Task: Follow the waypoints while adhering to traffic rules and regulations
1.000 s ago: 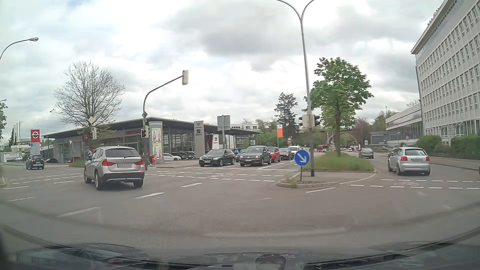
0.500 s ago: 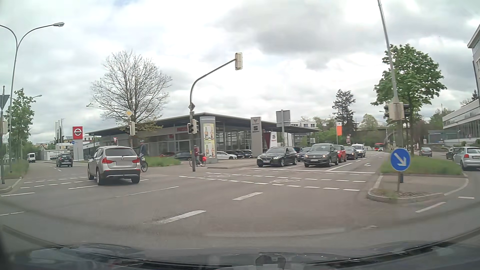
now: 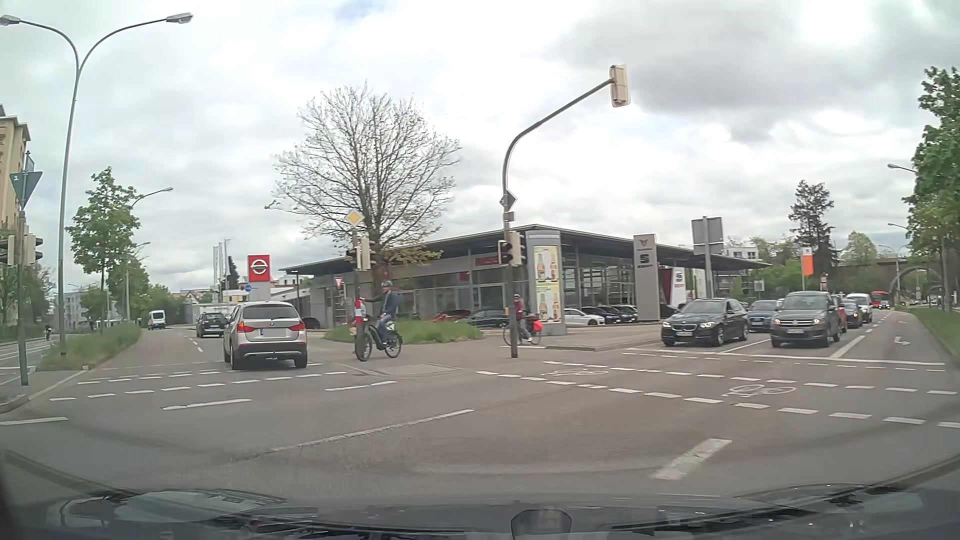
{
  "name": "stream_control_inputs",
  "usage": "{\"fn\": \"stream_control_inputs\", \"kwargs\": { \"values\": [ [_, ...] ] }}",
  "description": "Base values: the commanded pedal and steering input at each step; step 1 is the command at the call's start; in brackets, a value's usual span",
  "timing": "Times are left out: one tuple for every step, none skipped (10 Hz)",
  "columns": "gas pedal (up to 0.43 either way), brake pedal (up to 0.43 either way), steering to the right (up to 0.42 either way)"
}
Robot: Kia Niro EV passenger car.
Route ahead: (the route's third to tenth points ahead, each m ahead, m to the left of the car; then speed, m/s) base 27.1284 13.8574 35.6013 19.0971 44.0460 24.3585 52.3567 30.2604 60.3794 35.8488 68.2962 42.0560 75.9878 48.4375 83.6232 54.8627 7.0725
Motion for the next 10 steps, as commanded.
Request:
{"fn": "stream_control_inputs", "kwargs": {
  "values": [
    [0.13, 0.0, -0.266],
    [0.13, 0.0, -0.261],
    [0.13, 0.0, -0.25],
    [0.13, 0.0, -0.243],
    [0.13, 0.0, -0.235],
    [0.13, 0.0, -0.225],
    [0.138, 0.0, -0.209],
    [0.15, 0.0, -0.191],
    [0.157, 0.0, -0.167],
    [0.169, 0.0, -0.146]
  ]
}}
